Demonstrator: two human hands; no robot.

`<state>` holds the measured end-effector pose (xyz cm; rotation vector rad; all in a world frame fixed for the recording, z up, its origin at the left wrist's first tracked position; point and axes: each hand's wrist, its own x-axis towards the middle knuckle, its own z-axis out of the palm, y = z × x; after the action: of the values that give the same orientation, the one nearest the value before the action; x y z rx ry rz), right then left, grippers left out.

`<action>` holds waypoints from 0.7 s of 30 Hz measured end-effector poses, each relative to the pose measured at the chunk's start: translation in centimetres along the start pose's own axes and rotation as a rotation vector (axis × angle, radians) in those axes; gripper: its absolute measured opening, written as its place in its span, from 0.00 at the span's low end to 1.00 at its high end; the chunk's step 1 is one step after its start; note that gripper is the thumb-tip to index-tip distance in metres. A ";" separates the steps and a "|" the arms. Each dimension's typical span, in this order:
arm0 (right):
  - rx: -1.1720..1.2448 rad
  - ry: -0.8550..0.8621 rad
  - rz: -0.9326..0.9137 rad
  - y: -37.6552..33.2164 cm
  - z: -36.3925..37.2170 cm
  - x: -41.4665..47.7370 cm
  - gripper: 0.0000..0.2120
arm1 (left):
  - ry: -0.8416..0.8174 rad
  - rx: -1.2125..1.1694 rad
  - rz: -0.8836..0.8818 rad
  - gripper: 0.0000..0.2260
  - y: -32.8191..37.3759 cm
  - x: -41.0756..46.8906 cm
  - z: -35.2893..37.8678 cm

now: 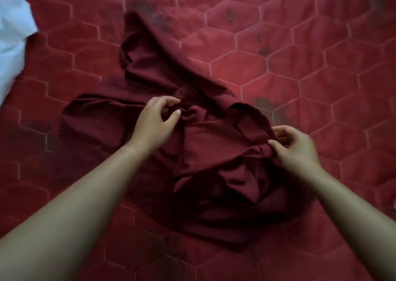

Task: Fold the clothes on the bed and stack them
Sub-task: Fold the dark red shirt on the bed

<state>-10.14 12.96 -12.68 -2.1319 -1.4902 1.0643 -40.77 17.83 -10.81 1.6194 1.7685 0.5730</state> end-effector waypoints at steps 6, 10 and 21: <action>0.091 0.108 0.077 2.9 -1.9 0.0 0.11 | -0.227 0.108 0.398 0.16 7.0 4.5 5.8; 0.189 0.083 0.225 2.6 0.9 -0.5 0.18 | -0.451 0.359 0.447 0.23 8.1 6.9 8.4; -0.011 0.022 0.286 3.9 1.5 -2.0 0.17 | -0.285 0.316 0.461 0.15 7.7 8.3 9.9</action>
<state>-9.02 9.38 -15.36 -2.4082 -1.2075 1.1219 -28.34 25.92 -13.59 2.2301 1.3269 0.2474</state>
